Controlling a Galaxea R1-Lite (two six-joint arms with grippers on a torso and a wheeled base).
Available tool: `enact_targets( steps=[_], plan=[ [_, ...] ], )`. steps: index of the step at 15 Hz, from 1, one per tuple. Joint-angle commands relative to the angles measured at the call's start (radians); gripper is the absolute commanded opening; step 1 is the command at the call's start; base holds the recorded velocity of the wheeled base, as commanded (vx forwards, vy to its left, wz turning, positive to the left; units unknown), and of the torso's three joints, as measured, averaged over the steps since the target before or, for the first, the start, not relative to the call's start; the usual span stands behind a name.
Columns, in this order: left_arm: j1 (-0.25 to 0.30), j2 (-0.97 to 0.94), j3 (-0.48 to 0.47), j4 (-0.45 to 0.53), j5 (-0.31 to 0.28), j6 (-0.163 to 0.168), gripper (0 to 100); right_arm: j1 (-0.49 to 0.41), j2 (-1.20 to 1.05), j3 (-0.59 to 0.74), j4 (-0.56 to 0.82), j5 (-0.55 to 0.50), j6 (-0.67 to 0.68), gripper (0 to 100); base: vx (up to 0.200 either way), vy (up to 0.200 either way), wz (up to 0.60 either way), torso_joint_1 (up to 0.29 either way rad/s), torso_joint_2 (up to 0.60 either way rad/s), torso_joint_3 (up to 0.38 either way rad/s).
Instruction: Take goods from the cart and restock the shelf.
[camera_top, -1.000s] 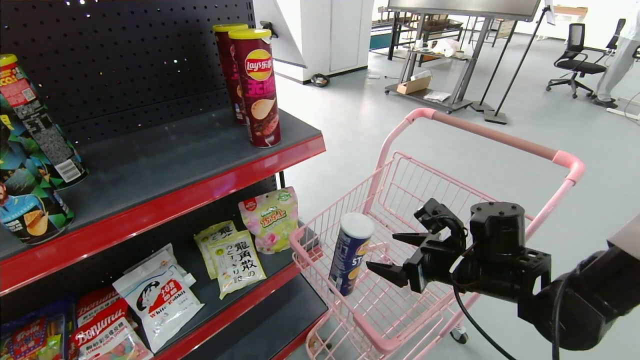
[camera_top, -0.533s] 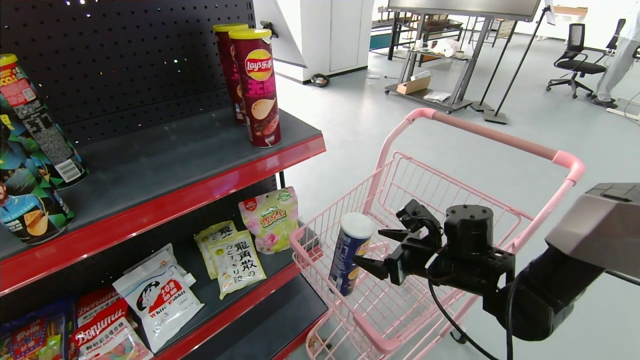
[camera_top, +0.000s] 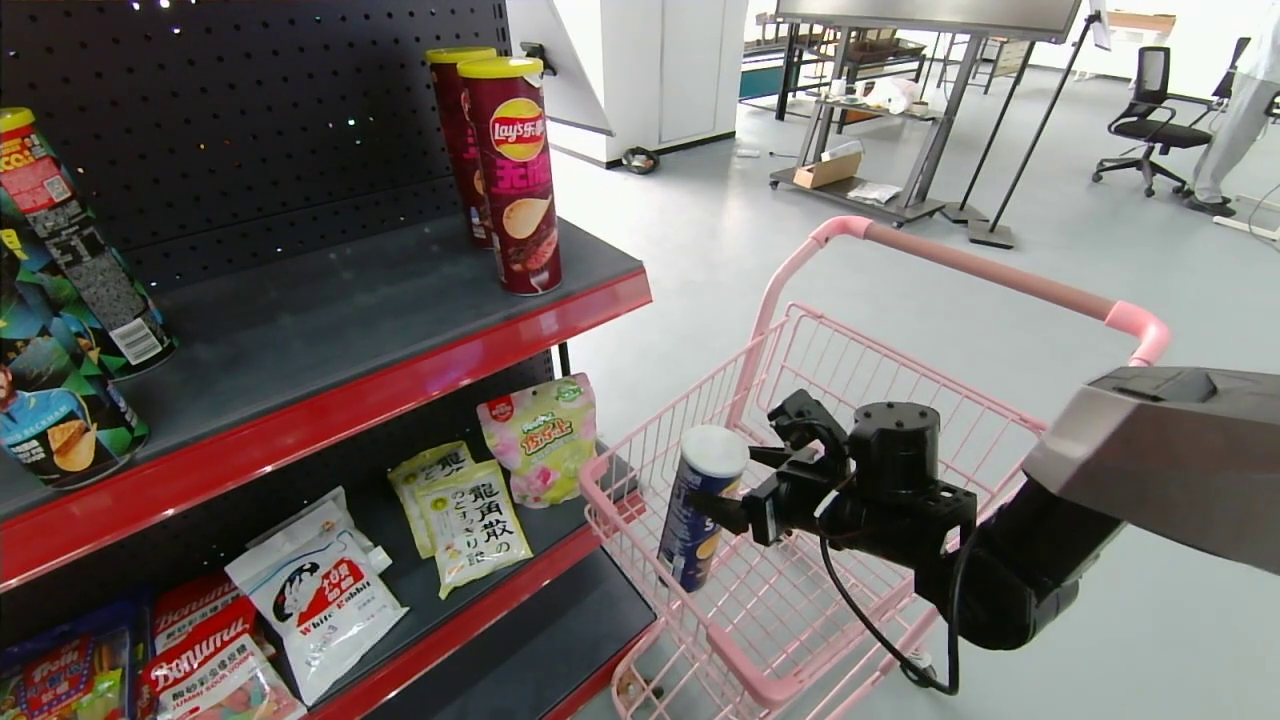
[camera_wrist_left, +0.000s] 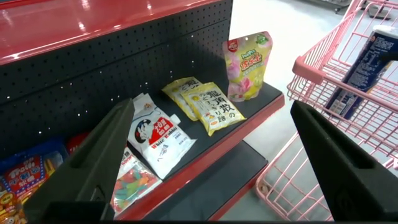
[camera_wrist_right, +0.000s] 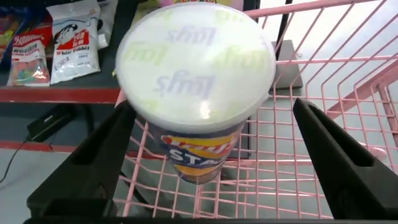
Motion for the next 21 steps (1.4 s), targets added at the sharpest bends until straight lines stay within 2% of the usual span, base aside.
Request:
enact_targets(
  steps=[1,13,14,18,19,21],
  plan=[
    [0.000,0.001,0.000,0.000,0.000,0.001,100,0.001,0.030,-0.023,0.000,0.001,0.002,100,0.000,0.000,0.00,0.000,0.00,0.000],
    [0.000,0.001,0.000,0.000,0.000,0.003,100,0.011,0.103,-0.118,0.000,-0.011,0.012,100,0.000,0.000,0.00,0.000,0.00,0.000],
    [0.000,0.001,0.000,0.000,0.000,0.010,100,0.011,0.112,-0.132,-0.002,-0.012,0.013,0,0.000,0.000,0.00,0.000,0.00,0.000],
    [0.000,0.001,0.000,0.000,0.002,0.015,100,0.011,0.118,-0.141,-0.017,-0.048,0.013,0,0.000,0.000,0.00,0.000,0.00,0.000],
    [0.000,0.001,0.000,0.000,0.000,0.013,100,0.013,0.084,-0.133,-0.043,-0.101,0.013,0,0.000,0.000,0.00,0.000,0.00,0.000],
    [0.000,0.001,0.000,0.000,0.000,0.009,100,0.030,-0.040,-0.080,-0.023,-0.138,0.012,0,0.000,0.000,0.00,0.000,0.00,0.000]
  ],
)
